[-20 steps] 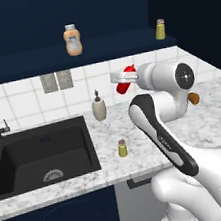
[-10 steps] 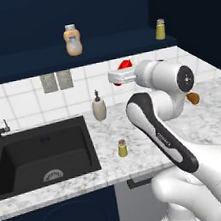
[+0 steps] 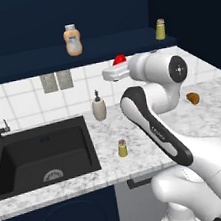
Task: Put the shaker and condiment bottle from the counter next to their counterparts in the cabinet.
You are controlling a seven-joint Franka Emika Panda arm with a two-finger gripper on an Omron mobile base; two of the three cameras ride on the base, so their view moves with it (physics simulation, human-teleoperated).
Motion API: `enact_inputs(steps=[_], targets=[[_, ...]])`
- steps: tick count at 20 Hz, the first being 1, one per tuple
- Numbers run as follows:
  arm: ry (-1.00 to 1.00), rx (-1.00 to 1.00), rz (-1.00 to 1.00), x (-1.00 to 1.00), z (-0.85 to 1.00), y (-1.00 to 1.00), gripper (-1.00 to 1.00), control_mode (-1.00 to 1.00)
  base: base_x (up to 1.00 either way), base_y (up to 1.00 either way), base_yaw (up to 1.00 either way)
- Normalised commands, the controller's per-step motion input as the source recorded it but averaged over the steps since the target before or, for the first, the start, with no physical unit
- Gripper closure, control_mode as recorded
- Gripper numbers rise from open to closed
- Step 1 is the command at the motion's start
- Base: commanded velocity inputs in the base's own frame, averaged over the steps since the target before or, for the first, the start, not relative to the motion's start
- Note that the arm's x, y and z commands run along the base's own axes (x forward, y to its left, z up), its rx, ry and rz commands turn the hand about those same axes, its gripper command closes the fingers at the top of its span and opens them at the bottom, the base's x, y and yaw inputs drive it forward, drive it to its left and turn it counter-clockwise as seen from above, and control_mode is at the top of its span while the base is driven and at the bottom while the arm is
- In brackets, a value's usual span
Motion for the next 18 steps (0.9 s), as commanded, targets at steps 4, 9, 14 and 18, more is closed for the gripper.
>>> enact_inputs(steps=[4,9,14,18], targets=[[0.09,-0.03,0.00,0.02,0.20,-0.01,1.00,-1.00,0.00,0.00,0.00],[-0.07,-0.01,0.00,0.15,0.25,0.00,1.00,-1.00,0.00,0.00,0.00],[-0.09,0.00,0.00,0.00,0.43,0.00,1.00,-1.00,0.00,0.00,0.00],[-0.09,0.00,0.00,0.00,0.39,0.00,1.00,-1.00,0.00,0.00,0.00]])
